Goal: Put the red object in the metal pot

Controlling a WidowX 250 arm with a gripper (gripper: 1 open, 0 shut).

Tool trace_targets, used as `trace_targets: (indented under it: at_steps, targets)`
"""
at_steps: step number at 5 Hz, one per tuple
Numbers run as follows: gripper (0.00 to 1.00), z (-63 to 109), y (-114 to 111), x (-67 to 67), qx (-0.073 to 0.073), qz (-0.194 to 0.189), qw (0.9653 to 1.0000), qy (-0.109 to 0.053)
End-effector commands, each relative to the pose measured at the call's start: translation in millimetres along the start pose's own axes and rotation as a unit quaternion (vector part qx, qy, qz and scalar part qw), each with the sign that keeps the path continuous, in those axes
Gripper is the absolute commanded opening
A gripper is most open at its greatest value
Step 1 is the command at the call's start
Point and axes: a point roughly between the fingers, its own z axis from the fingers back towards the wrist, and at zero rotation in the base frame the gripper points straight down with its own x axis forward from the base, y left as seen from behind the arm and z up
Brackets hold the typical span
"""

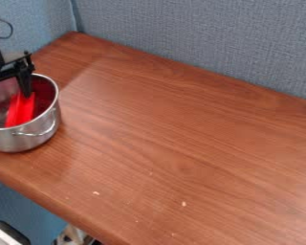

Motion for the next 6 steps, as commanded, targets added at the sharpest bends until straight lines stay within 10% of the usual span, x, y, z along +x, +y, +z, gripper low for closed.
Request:
trace_targets:
  at_steps: [1,6]
  targets:
    - [1.00,3.8,-5.7,16.2,-0.002,-0.012,0.9995,-0.029]
    - [1.00,20.8,-4.4,19.2,0.012,-0.062,0.9968,-0.050]
